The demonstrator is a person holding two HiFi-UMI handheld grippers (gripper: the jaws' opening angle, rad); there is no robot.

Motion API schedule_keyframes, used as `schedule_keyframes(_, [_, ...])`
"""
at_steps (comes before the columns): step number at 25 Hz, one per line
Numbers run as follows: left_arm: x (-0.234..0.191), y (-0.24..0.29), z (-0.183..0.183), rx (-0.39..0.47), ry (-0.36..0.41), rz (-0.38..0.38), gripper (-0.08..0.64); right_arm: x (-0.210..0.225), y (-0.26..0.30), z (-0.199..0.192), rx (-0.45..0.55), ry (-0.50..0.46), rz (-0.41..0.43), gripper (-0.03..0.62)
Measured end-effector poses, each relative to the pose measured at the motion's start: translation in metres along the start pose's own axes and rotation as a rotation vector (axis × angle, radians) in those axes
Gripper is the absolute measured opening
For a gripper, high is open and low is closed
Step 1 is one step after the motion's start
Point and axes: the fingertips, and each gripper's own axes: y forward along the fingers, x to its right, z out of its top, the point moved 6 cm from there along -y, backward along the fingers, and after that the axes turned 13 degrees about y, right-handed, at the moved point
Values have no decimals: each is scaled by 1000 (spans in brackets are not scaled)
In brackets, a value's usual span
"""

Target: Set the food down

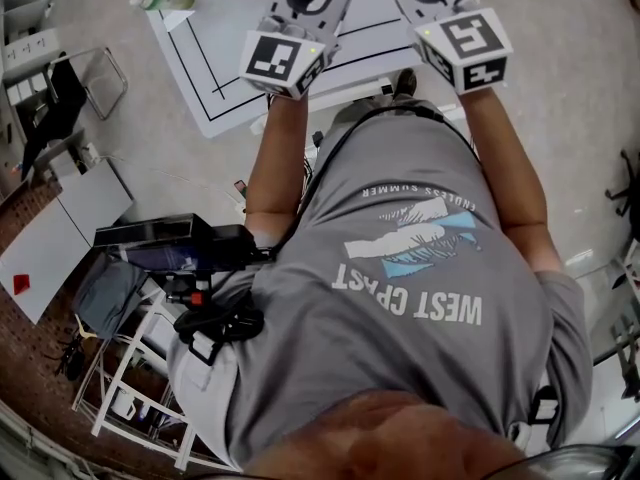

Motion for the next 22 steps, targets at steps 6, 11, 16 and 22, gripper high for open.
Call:
schedule_keyframes(6, [-1,10,-29,-69,-29,-21,104,10,11,-14,-37,16,6,10])
schedule_keyframes(11, [-1,20,-54,-129,-56,-43,104,18,18,-17,-53,26,4,9])
schedule_keyframes(16, [0,29,-79,-184,-87,-61,104,23,22,-21,-70,35,2,9])
schedule_keyframes(22, [-4,37,-104,-242,-115,-67,104,30,26,-27,-93,49,3,10])
